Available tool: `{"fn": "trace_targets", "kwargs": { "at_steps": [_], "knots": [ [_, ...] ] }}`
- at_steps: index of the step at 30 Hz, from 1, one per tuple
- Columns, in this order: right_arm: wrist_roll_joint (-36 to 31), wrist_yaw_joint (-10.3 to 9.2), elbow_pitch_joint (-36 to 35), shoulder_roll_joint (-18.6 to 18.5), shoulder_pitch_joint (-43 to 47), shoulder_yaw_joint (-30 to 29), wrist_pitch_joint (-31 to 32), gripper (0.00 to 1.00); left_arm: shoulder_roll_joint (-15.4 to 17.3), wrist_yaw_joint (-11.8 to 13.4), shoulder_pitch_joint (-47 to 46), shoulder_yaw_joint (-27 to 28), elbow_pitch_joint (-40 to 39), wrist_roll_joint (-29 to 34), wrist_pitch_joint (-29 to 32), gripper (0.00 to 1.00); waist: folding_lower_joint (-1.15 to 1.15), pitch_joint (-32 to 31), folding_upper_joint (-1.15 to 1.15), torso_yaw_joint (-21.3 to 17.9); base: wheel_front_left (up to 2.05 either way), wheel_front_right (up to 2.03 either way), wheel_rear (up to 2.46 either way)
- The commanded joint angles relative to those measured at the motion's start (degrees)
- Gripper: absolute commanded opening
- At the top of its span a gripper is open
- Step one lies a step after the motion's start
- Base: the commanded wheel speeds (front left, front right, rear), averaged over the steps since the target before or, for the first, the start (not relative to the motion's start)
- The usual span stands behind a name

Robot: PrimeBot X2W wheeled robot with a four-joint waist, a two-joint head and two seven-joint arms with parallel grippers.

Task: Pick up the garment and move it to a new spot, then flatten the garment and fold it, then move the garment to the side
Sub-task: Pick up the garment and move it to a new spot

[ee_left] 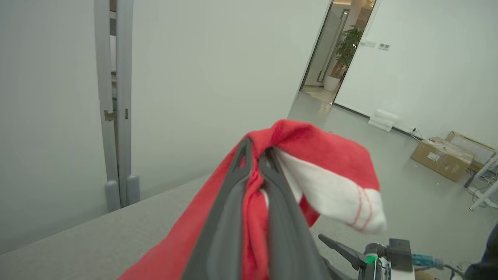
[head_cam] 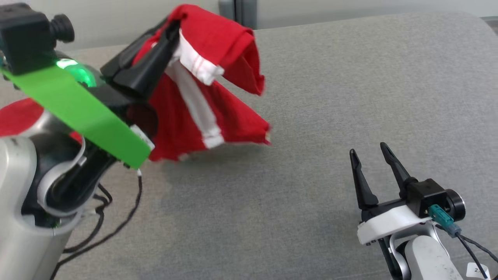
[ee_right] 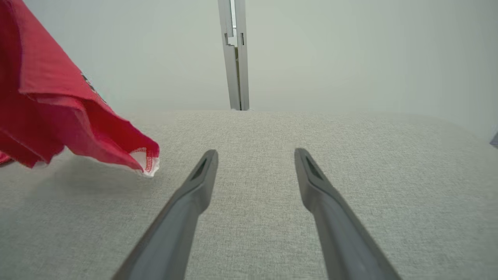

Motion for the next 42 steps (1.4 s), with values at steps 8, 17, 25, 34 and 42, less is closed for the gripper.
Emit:
{"fn": "trace_targets", "kwargs": {
  "at_steps": [8,17,25,34,42],
  "knots": [
    [2.4,-0.08,-0.5,-0.1,0.4,0.0,0.0,1.00,-1.3,6.5,5.7,-1.8,-15.7,-11.7,7.9,0.00,0.00,0.5,0.00,-9.7,0.00,0.00,0.00],
    [5.9,-0.08,-1.3,0.0,-1.5,1.1,0.0,1.00,0.0,6.2,5.2,-2.7,-2.9,-13.7,10.9,0.00,0.00,6.3,0.00,-17.3,0.00,0.00,0.00],
    [8.3,-0.08,-1.3,0.0,-2.9,2.1,0.0,1.00,4.3,1.7,-2.6,-3.1,20.7,-2.3,6.7,0.00,0.00,10.5,0.00,-22.2,0.00,0.00,0.00],
    [7.9,-0.08,-0.7,-0.1,-3.0,2.5,0.0,1.00,2.7,-3.4,-10.3,-6.0,43.8,11.8,-8.6,1.00,0.00,10.4,0.00,-22.2,0.00,0.00,0.00],
    [4.5,-0.08,-1.3,-0.1,-1.1,-0.3,0.0,1.00,0.1,-3.6,-5.8,-7.1,49.3,17.8,-25.9,1.00,0.00,5.9,0.00,-16.8,0.00,0.00,0.00]
  ]
}}
